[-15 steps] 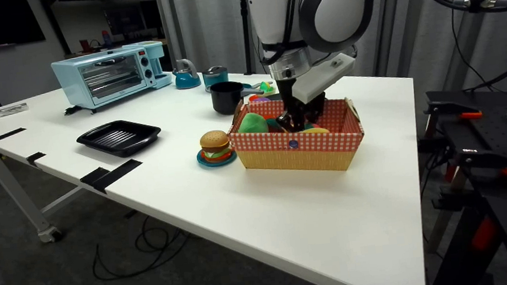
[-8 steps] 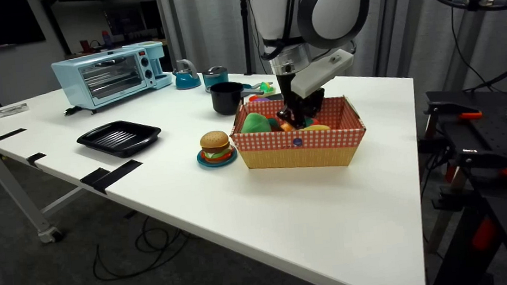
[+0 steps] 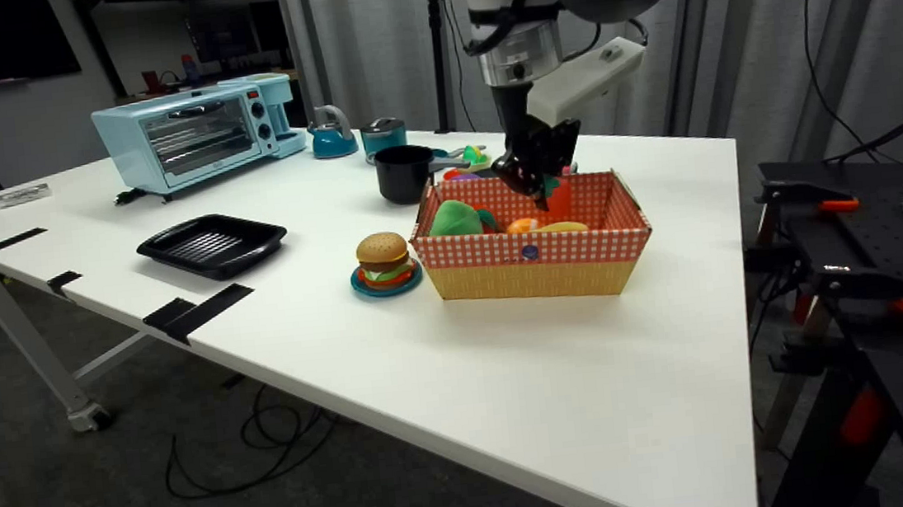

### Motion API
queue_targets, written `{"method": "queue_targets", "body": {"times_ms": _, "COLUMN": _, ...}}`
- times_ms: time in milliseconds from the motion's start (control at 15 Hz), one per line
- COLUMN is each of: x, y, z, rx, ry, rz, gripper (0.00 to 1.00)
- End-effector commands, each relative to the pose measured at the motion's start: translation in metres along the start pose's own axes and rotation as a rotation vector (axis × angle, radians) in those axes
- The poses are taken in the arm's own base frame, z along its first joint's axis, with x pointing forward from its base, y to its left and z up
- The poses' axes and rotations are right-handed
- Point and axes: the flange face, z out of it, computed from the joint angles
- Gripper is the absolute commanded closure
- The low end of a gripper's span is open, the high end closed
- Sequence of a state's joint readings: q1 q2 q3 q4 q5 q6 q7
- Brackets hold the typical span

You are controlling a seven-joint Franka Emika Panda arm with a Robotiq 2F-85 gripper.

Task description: Take the green object on the plate and put it in the basket, then take the melon, the purple object and the red object from the basket and put them on the plate

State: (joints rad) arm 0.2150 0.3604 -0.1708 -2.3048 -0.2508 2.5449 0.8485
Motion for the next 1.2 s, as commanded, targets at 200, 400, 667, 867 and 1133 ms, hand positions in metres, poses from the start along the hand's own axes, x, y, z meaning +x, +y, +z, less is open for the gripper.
{"method": "queue_targets", "body": {"times_ms": 200, "x": 0.025, "y": 0.049, "z": -0.080, "rx": 0.007, "ry": 0.148, "rz": 0.022, "gripper": 0.95}}
{"method": "queue_targets", "body": {"times_ms": 400, "x": 0.046, "y": 0.067, "z": -0.082, "rx": 0.001, "ry": 0.206, "rz": 0.016, "gripper": 0.95}}
{"method": "queue_targets", "body": {"times_ms": 667, "x": 0.060, "y": 0.083, "z": -0.059, "rx": -0.052, "ry": 0.241, "rz": -0.024, "gripper": 0.95}}
{"method": "queue_targets", "body": {"times_ms": 867, "x": 0.061, "y": 0.088, "z": -0.043, "rx": -0.075, "ry": 0.227, "rz": -0.043, "gripper": 0.87}}
{"method": "queue_targets", "body": {"times_ms": 1133, "x": 0.059, "y": 0.085, "z": -0.026, "rx": -0.090, "ry": 0.198, "rz": -0.068, "gripper": 0.41}}
